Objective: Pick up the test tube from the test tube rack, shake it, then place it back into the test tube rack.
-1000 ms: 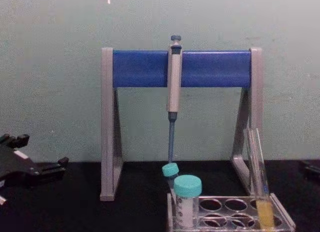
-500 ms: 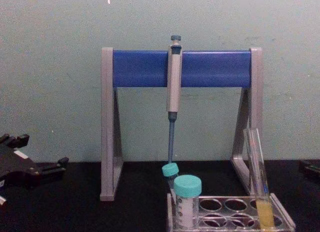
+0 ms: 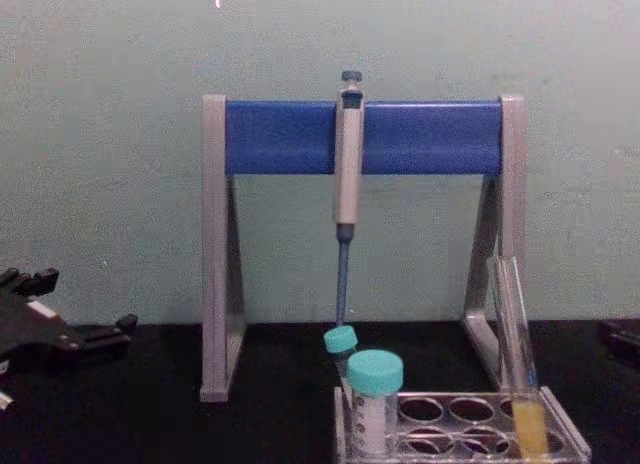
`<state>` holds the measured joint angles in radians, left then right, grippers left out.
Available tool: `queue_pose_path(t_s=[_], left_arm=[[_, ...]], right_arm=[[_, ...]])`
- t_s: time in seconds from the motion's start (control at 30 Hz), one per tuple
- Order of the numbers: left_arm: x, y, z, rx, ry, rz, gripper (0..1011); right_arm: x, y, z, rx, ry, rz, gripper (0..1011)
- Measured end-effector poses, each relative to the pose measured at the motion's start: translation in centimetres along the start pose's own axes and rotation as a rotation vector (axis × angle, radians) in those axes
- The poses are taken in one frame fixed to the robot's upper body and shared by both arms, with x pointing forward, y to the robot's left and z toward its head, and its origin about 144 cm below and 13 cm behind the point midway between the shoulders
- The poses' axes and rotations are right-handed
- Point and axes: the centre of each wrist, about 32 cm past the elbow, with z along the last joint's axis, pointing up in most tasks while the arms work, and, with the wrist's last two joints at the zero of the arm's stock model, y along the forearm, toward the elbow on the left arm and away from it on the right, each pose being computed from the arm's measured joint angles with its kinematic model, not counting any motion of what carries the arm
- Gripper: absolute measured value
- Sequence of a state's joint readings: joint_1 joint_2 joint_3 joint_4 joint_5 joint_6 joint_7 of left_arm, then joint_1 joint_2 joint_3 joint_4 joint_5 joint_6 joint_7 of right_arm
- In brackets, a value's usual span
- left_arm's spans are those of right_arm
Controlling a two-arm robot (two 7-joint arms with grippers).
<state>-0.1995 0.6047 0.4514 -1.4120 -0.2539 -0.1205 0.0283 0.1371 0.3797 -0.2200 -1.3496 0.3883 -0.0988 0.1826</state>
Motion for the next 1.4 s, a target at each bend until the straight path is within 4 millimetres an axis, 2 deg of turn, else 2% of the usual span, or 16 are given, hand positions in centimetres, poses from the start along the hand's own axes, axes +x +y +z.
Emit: queue_pose_path(t_s=[1.4], left_arm=[[0.00, 0.00, 0.00, 0.000, 0.000, 0.000, 1001]], right_arm=[[0.00, 0.00, 0.00, 0.000, 0.000, 0.000, 1000]])
